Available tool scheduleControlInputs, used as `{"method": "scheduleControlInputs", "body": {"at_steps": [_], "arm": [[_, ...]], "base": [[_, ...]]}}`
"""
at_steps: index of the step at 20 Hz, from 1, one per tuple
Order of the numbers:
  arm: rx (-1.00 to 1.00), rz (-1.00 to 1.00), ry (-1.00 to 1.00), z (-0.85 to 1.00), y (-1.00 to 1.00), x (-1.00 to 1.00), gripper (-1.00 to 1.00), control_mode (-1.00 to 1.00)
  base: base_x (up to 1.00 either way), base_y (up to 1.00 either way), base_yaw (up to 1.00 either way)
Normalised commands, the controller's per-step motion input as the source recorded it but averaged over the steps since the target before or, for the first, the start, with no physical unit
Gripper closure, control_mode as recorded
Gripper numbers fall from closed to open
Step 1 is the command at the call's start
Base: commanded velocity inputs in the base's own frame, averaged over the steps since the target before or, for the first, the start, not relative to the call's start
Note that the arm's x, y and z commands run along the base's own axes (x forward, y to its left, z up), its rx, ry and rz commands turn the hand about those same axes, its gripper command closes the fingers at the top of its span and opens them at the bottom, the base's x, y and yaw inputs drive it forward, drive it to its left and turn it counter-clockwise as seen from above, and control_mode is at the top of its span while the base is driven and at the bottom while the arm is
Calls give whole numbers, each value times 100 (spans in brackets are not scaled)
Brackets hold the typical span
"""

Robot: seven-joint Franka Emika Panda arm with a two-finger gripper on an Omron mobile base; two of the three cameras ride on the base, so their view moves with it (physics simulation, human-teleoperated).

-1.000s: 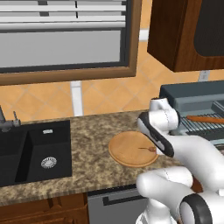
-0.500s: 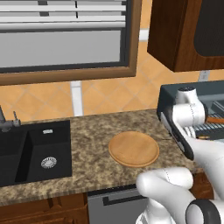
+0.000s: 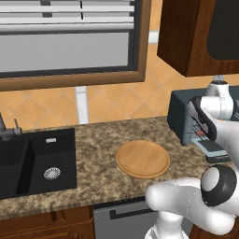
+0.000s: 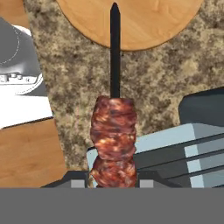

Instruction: Pick up the kebab skewer and baguette bread, and place them inside the toaster oven. Close the toaster oven door and start by setting the timer.

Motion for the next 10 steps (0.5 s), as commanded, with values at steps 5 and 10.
{"method": "scheduleControlInputs", "body": {"at_steps": [5, 10], "arm": [[3, 0, -6, -11, -69, 39, 100, -100], [0, 0, -2, -37, -63, 26, 100, -100]], "base": [[0, 0, 0], [0, 0, 0]]}}
